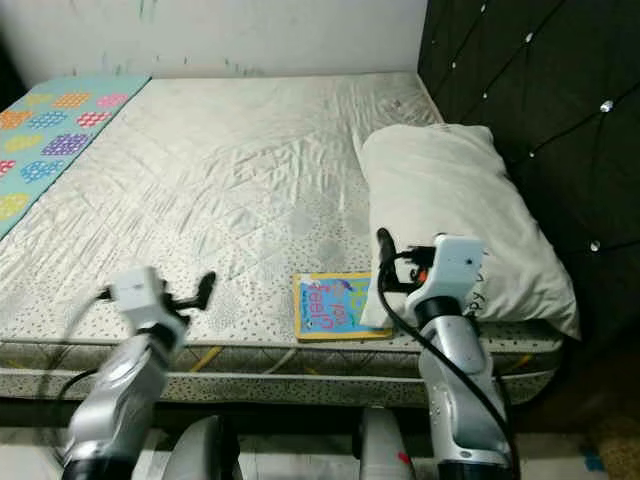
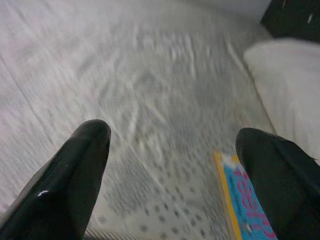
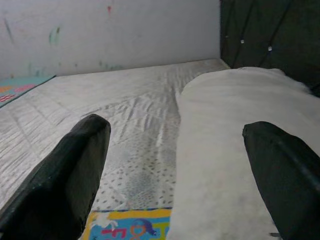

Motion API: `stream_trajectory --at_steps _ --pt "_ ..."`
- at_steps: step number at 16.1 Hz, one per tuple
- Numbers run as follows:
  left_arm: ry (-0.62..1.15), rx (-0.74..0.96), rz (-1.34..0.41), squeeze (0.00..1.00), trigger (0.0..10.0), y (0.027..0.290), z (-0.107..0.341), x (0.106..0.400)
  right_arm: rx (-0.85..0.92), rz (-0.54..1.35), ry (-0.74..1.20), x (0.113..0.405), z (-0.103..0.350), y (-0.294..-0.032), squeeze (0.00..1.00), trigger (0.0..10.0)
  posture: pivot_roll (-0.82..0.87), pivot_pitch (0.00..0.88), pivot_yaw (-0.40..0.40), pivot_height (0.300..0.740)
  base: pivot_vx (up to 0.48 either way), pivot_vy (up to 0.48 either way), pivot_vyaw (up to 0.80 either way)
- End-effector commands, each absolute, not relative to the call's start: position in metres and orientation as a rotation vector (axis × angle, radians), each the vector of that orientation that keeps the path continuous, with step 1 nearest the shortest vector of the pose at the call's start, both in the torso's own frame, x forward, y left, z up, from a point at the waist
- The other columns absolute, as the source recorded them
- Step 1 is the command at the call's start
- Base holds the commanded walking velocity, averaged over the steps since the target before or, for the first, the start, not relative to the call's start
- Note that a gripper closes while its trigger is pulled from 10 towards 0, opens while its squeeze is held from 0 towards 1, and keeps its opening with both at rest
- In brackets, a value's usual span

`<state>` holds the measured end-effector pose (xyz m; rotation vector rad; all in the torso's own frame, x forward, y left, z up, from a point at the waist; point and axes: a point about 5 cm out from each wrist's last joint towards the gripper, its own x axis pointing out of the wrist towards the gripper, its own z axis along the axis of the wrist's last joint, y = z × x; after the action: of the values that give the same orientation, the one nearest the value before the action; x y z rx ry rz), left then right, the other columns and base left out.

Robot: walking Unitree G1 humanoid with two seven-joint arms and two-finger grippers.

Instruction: Clean up the room

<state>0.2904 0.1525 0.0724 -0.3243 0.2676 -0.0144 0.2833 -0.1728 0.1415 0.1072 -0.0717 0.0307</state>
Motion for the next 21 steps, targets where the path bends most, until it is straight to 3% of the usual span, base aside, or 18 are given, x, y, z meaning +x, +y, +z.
stream_trajectory --at_steps 1,7,13,21 --pt "0.341 -0.336 -0.013 0.0 10.0 0.153 0.062 0.29 0.114 0.02 -0.072 0.274 0.146 -0.175 0.0 10.0 -0.29 0.071 0.075 0.606 0.0 0.0 0.0" --pt "0.449 -0.399 -0.01 0.0 10.0 0.138 0.039 0.29 0.125 0.064 0.078 0.235 0.122 -0.159 0.0 10.0 -0.28 0.203 0.053 0.591 0.0 0.0 0.0" --pt "0.454 -0.456 -0.001 0.0 10.0 0.138 0.036 0.307 0.12 0.02 0.145 0.21 0.119 -0.167 0.0 10.0 -0.32 0.289 0.05 0.586 0.0 0.0 0.0" --pt "0.609 -0.475 -0.145 0.0 10.0 0.112 0.022 0.317 0.116 -0.006 0.169 0.202 0.123 -0.172 0.0 10.0 -0.33 0.312 0.062 0.586 0.0 0.0 0.0"
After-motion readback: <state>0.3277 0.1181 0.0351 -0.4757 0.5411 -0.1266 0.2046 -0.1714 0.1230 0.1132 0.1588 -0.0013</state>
